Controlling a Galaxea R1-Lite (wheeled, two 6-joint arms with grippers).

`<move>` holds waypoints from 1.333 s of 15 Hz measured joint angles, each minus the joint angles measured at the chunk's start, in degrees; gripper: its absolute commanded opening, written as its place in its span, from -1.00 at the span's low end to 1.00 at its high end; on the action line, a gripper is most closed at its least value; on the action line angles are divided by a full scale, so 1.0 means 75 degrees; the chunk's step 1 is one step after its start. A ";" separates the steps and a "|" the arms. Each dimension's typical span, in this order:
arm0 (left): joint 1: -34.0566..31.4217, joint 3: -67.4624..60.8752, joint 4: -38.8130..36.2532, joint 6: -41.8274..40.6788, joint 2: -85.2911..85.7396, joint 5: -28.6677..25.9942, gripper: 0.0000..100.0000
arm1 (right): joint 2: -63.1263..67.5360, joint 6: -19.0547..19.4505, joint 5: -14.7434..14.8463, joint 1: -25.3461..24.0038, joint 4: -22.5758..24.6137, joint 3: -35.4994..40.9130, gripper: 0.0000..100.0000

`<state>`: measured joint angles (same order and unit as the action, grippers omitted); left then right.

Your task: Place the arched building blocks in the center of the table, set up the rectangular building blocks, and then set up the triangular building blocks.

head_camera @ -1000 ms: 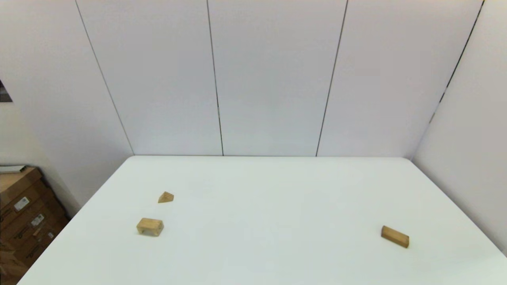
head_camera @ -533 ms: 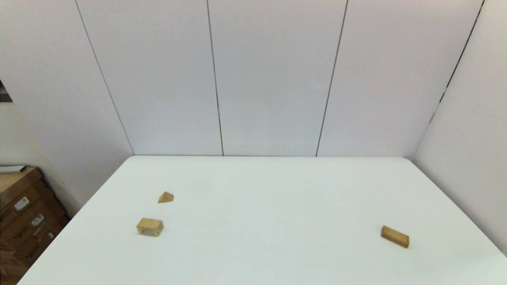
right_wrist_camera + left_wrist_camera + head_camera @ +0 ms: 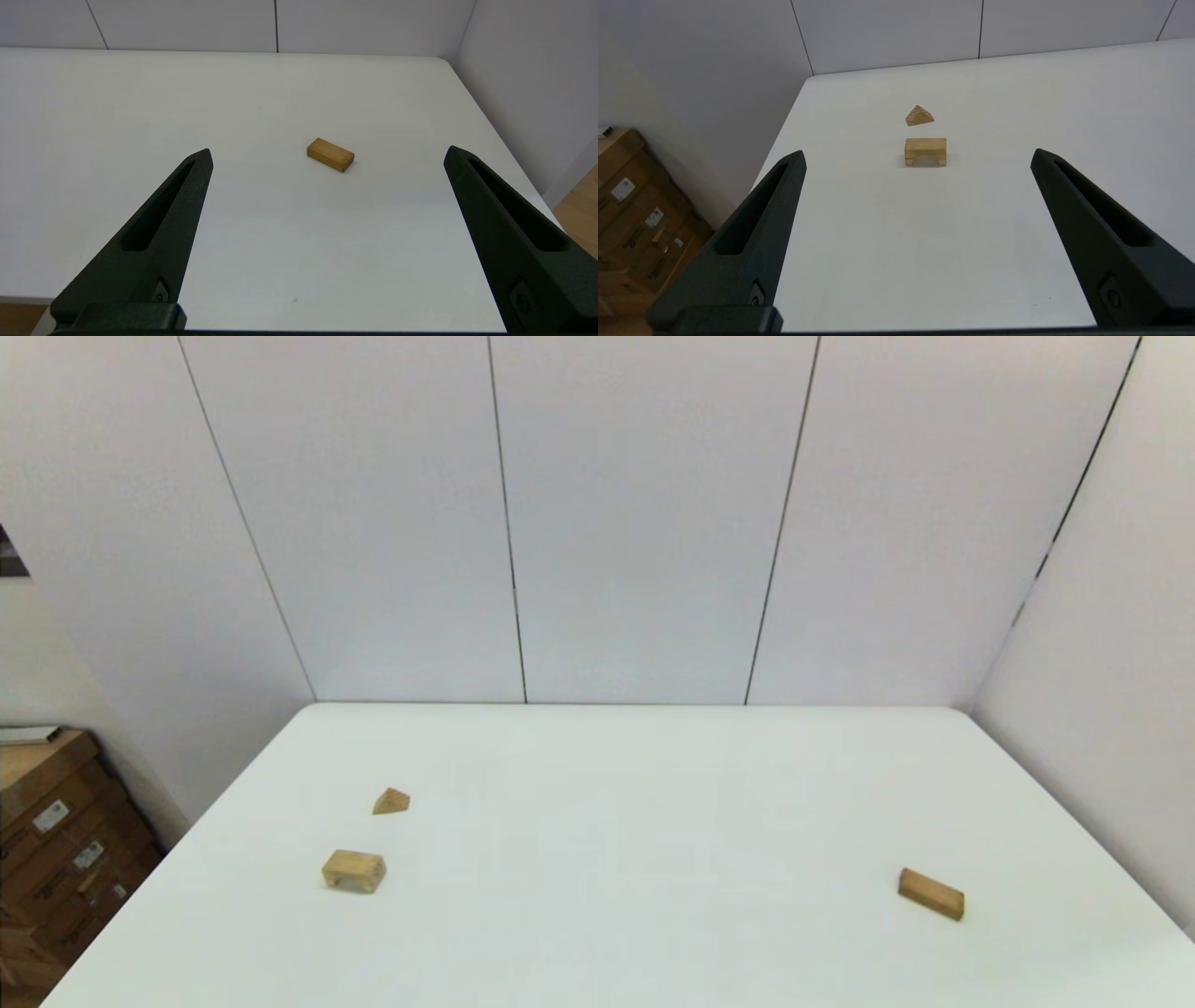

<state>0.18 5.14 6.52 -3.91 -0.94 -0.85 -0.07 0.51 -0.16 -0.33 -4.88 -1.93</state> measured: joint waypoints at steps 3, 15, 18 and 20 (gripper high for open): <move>-0.0003 0.1011 0.0545 0.0046 -0.1182 0.0023 1.00 | 0.0000 0.0000 -0.0003 0.0000 0.0000 0.0000 1.00; 0.0052 0.5097 -0.0330 -0.1356 -1.0690 -0.1091 1.00 | 0.0000 0.0002 0.0000 0.0000 -0.0003 0.0000 1.00; -0.0018 0.6094 0.0177 -0.3075 -1.1929 -0.1230 1.00 | 0.0000 0.0000 0.0000 0.0000 -0.0003 0.0000 1.00; -0.0127 0.6869 0.1113 -0.3745 -1.2535 -0.1591 1.00 | 0.0000 0.0000 0.0000 0.0000 -0.0007 0.0000 1.00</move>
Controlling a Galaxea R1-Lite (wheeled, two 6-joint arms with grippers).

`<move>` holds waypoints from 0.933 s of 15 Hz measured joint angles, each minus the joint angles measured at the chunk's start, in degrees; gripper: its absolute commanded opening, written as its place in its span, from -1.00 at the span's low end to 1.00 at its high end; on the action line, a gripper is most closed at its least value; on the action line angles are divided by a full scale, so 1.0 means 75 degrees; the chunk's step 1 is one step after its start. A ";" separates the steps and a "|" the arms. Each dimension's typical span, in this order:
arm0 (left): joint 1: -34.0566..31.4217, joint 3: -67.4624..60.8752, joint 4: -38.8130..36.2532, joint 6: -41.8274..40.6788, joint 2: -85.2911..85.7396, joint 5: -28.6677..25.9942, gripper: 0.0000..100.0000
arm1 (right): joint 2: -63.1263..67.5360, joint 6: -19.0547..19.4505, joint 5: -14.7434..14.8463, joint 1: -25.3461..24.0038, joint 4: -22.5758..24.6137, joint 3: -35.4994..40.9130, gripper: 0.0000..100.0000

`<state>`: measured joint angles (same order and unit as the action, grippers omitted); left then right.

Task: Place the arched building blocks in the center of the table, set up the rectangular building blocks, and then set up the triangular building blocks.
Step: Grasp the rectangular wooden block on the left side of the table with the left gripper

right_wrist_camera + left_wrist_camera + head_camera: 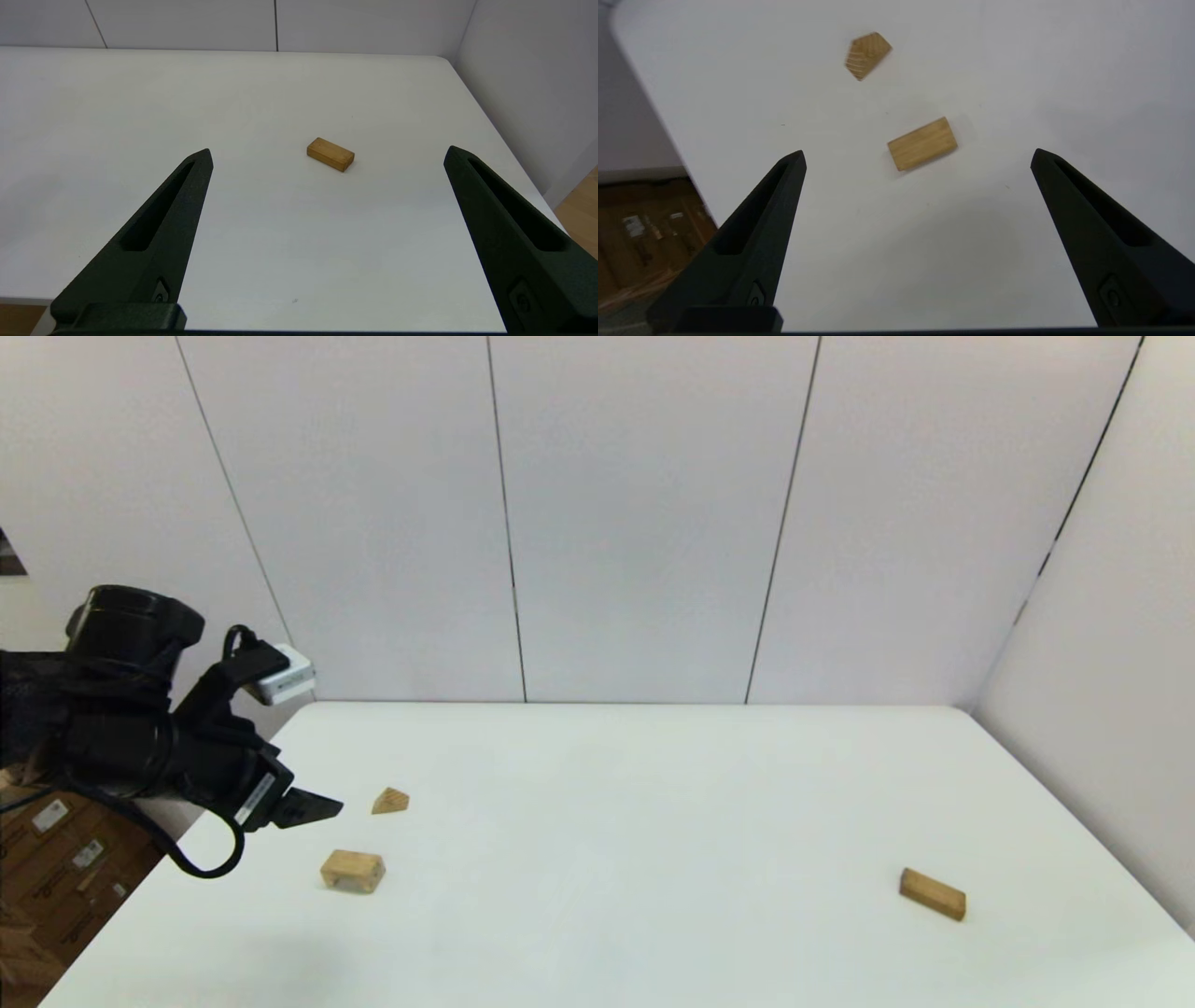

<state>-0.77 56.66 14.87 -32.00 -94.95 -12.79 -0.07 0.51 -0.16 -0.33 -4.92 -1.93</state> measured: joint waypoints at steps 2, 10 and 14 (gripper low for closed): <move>-0.0161 0.0453 0.0821 -0.0746 -0.0486 -0.0364 1.00 | 0.0000 0.0000 -0.0003 0.0000 0.0007 0.0000 1.00; -0.0883 0.0515 0.1762 -0.4112 -0.1611 -0.0449 1.00 | 0.0000 0.0000 0.0000 0.0000 0.0003 0.0000 1.00; -0.0764 0.0670 0.1777 -0.4275 -0.1835 -0.0449 1.00 | 0.0000 -0.0003 0.0000 0.0000 0.0007 0.0000 1.00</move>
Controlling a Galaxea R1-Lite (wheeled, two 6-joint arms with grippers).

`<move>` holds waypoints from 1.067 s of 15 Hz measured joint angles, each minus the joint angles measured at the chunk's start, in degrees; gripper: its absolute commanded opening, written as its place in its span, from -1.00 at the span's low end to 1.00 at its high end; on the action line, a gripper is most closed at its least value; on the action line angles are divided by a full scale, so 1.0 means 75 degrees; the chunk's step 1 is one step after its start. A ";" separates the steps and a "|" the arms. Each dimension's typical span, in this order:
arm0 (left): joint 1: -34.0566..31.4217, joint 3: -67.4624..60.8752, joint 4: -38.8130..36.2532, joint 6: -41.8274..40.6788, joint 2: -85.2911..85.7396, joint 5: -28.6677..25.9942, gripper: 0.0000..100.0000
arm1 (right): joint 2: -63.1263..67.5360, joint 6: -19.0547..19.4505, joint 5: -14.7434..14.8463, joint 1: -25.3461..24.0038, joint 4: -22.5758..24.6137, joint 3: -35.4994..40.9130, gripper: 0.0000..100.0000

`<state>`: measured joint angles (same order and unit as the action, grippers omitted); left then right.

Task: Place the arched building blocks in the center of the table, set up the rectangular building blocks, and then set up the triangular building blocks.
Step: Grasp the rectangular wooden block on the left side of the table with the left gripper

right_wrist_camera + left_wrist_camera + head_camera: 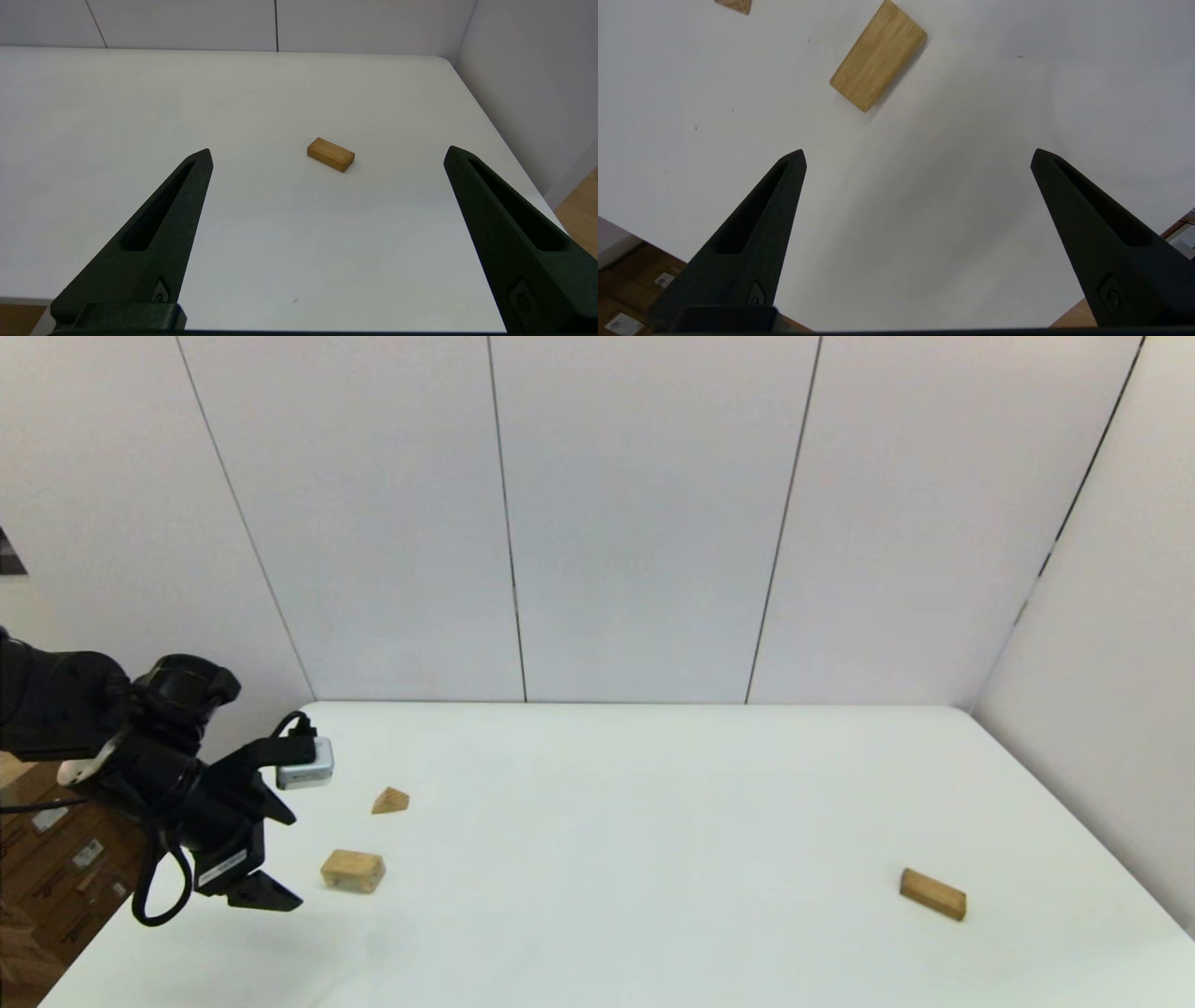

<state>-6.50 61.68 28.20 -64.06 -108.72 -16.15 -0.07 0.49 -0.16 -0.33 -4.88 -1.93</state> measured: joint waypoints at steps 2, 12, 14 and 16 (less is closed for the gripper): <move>0.0166 0.0085 0.0003 -0.0015 -0.0167 0.0002 1.00 | 0.0000 0.0003 0.0000 0.0000 0.0000 0.0000 1.00; 0.0507 0.0897 -0.0093 -0.0592 -0.1661 0.0060 1.00 | 0.0003 0.0000 0.0000 0.0000 -0.0003 0.0000 1.00; 0.0492 0.0993 -0.0228 -0.0605 -0.1957 0.0072 1.00 | 0.0000 0.0003 0.0000 0.0000 0.0000 0.0000 1.00; 0.0489 0.1081 -0.0299 -0.0605 -0.2198 0.0070 1.00 | 0.0000 0.0003 0.0000 0.0000 0.0000 0.0000 1.00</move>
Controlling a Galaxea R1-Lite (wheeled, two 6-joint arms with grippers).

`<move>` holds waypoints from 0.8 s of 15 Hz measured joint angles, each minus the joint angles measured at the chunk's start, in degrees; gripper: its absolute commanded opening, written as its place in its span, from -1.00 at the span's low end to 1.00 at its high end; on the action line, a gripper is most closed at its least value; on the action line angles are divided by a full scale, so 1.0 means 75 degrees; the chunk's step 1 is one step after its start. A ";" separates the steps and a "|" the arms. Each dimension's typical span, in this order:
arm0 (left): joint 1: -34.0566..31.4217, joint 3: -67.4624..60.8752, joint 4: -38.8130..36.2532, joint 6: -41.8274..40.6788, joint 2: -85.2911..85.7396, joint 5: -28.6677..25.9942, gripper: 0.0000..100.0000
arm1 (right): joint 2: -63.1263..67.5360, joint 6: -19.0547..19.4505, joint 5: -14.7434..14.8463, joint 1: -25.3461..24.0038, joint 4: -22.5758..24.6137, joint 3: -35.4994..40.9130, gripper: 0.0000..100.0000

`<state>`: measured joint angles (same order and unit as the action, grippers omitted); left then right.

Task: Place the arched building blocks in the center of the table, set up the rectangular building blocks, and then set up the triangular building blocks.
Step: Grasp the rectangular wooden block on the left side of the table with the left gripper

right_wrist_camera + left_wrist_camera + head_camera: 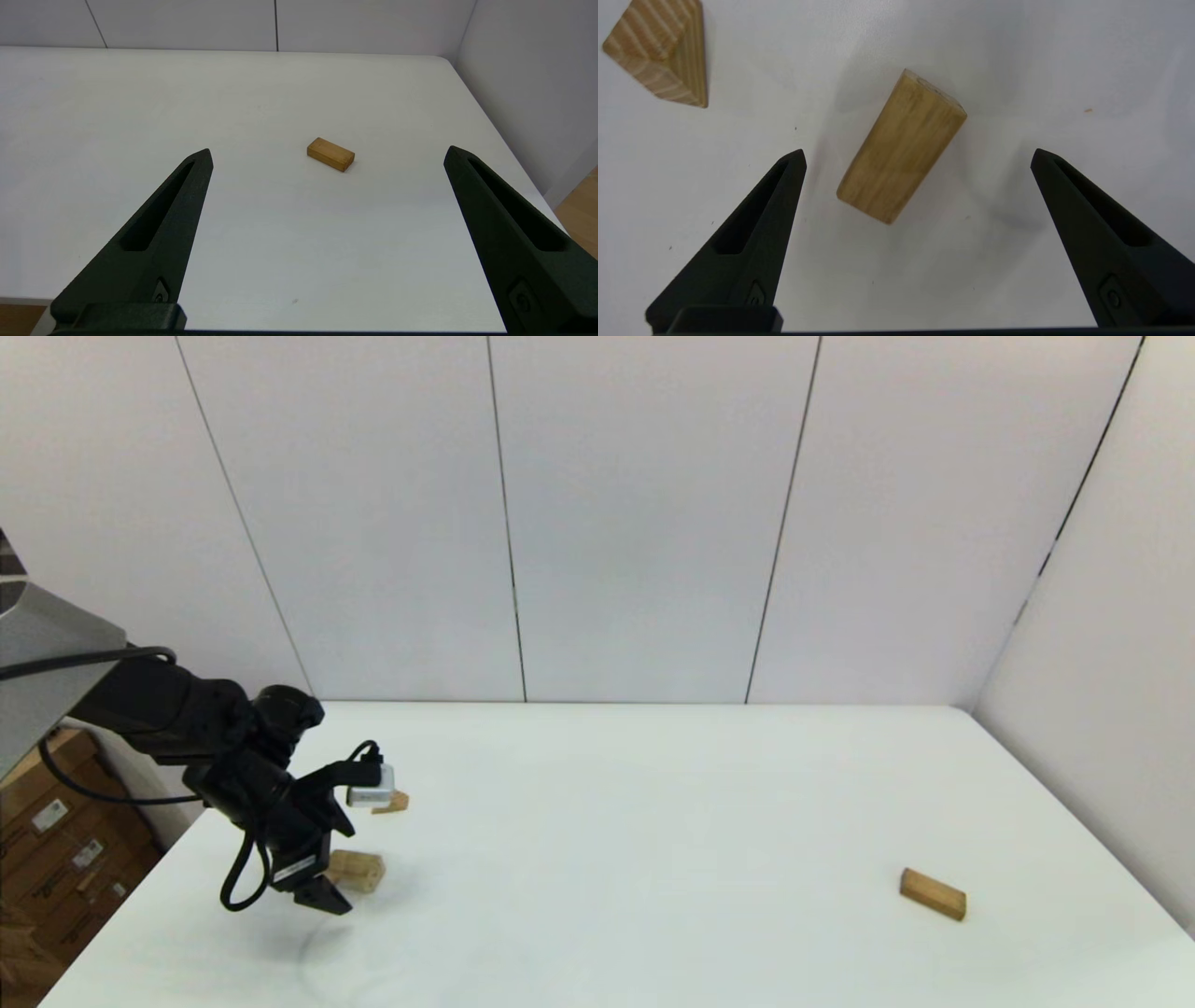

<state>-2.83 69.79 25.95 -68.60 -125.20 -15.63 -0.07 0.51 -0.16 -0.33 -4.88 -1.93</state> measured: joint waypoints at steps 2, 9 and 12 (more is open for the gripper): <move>-0.0044 0.0106 -0.0015 0.0010 -0.0193 -0.0024 1.00 | 0.0000 0.0000 0.0000 0.0000 -0.0007 0.0000 1.00; -0.0128 0.0320 0.0041 0.0044 -0.0426 -0.0024 -1.00 | 0.0000 0.0000 0.0000 0.0000 0.0000 0.0000 1.00; -0.0128 0.0330 0.0026 0.0047 -0.0449 -0.0026 -1.00 | 0.0003 0.0000 0.0000 0.0000 0.0000 0.0000 1.00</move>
<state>-3.79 72.27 26.15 -68.24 -128.56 -15.82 -0.05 0.51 -0.16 -0.33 -4.88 -1.93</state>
